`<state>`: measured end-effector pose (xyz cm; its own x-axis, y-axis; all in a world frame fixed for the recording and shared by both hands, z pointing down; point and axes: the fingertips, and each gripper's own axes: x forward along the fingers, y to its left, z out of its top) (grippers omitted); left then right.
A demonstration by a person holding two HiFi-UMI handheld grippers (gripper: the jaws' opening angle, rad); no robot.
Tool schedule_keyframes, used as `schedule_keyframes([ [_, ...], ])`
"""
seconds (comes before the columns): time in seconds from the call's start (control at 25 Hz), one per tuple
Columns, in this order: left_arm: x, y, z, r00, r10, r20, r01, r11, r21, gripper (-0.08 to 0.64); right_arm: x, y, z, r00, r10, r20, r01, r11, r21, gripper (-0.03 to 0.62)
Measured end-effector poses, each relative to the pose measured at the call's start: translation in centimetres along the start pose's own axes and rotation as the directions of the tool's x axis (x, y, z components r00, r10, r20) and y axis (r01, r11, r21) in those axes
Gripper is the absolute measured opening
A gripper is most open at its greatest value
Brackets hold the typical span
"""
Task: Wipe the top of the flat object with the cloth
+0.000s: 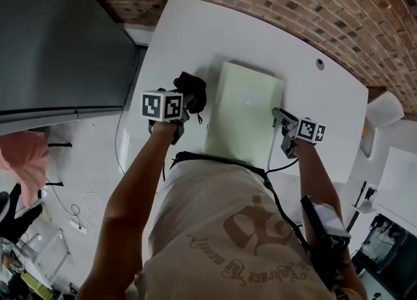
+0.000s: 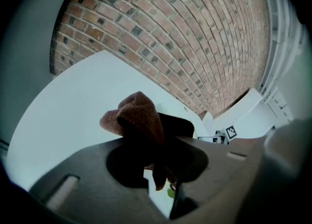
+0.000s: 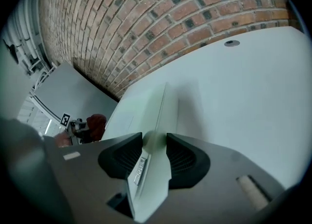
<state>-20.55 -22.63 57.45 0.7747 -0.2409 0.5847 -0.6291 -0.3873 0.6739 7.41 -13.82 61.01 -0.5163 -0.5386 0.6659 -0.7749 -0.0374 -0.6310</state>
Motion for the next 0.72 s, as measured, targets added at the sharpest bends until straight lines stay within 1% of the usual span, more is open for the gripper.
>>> schedule_keyframes([
  [0.32,4.8,0.4,6.0,1.0,-0.014,-0.003,0.015,0.999,0.042,0.087,-0.1,0.2,0.1,0.999,-0.023,0.047,0.02,0.998,0.062,0.166],
  [0.44,7.0,0.4,7.4,1.0,-0.015,0.005,0.015,0.999,0.048,0.087,-0.2,0.2,0.0,0.998,-0.041,0.055,0.037,0.997,0.069,0.164],
  [0.56,8.7,0.5,8.9,1.0,0.0,0.022,-0.001,0.998,0.056,0.087,0.0,0.1,0.1,0.997,-0.049,0.063,0.046,0.997,0.059,0.163],
  [0.72,9.9,0.8,9.4,0.999,0.021,0.032,-0.022,0.999,0.036,0.087,-0.2,0.0,0.0,0.996,-0.061,0.068,0.057,0.997,0.06,0.163],
])
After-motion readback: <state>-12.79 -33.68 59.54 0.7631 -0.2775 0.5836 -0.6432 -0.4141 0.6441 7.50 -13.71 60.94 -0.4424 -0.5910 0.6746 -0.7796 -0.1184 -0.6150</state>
